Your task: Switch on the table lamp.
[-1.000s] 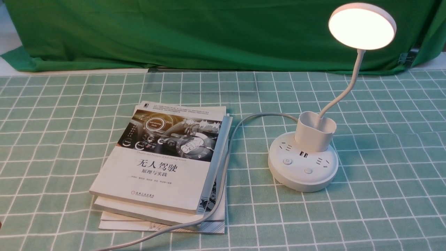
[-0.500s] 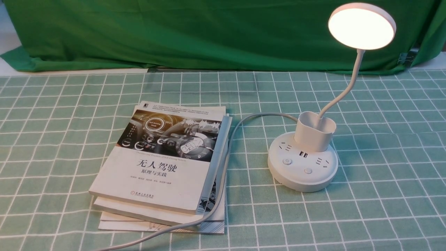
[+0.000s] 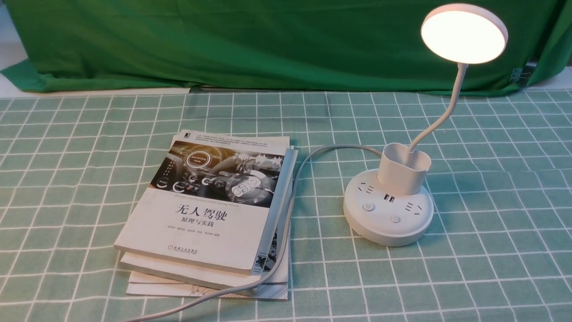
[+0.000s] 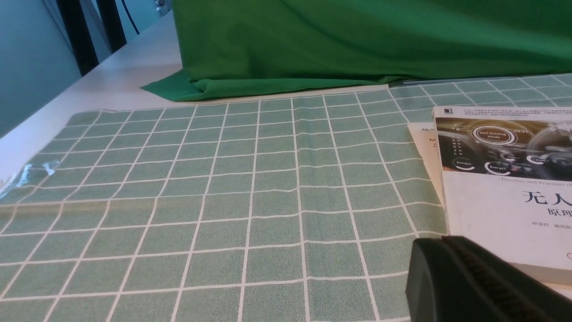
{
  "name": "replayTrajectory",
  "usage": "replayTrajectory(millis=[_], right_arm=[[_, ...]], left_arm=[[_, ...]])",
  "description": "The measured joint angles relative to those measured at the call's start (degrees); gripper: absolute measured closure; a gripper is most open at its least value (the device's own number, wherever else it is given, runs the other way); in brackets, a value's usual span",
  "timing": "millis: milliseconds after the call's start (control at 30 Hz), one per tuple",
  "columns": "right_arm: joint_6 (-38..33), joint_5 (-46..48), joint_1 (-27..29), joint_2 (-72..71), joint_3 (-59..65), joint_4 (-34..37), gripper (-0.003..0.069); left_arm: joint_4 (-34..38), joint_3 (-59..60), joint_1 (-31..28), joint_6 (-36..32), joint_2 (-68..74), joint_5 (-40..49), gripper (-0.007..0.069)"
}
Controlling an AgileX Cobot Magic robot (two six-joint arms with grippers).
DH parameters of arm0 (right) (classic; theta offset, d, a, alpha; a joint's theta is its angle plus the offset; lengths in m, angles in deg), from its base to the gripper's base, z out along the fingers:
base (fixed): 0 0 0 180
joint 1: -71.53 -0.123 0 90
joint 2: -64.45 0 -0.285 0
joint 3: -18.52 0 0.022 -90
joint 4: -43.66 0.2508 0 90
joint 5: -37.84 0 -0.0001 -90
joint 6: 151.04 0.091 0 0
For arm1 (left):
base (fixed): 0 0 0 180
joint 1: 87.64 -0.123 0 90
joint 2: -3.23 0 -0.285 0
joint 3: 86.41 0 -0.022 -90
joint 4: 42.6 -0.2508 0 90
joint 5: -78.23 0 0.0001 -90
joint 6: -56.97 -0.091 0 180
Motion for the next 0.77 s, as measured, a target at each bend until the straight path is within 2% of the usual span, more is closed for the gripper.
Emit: replayTrajectory(millis=[767], right_arm=[[0.0,0.0,0.0,0.0,0.0,0.0,0.0421]], left_arm=[[1.2,0.0,0.0,0.0,0.0,0.0,0.0603]])
